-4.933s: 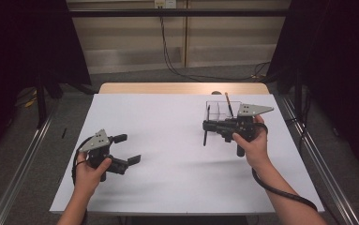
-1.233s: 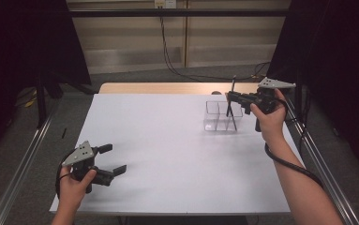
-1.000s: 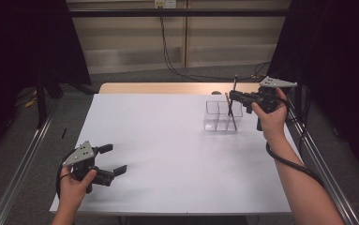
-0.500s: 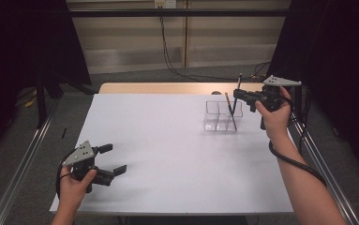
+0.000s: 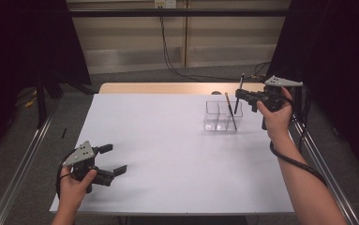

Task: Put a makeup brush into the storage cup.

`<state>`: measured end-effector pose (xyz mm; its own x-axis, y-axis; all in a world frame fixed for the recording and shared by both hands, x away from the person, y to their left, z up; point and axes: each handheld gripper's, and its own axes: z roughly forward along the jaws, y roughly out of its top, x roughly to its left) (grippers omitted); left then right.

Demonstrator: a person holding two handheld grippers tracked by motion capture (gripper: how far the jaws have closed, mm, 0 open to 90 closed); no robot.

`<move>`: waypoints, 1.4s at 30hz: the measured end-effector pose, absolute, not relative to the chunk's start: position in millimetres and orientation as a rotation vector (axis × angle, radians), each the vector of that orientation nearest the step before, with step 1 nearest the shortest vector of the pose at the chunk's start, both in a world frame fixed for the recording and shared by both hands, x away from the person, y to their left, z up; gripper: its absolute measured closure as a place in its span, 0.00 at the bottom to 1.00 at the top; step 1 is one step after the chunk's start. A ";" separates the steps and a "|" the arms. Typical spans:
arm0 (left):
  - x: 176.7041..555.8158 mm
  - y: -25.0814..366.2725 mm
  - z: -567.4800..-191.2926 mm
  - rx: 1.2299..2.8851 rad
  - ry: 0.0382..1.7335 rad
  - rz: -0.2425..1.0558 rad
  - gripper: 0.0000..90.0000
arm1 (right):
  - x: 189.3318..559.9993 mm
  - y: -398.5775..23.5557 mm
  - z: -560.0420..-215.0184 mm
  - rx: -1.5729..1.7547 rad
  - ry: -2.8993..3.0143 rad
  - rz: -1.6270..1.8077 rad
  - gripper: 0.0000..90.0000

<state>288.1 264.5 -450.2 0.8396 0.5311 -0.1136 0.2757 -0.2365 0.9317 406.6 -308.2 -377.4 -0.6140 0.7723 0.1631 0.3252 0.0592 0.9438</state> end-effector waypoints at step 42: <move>285.3 264.3 -451.2 1.832 0.616 0.270 0.00 | 411.0 -301.0 -395.6 1.107 1.966 1.539 0.93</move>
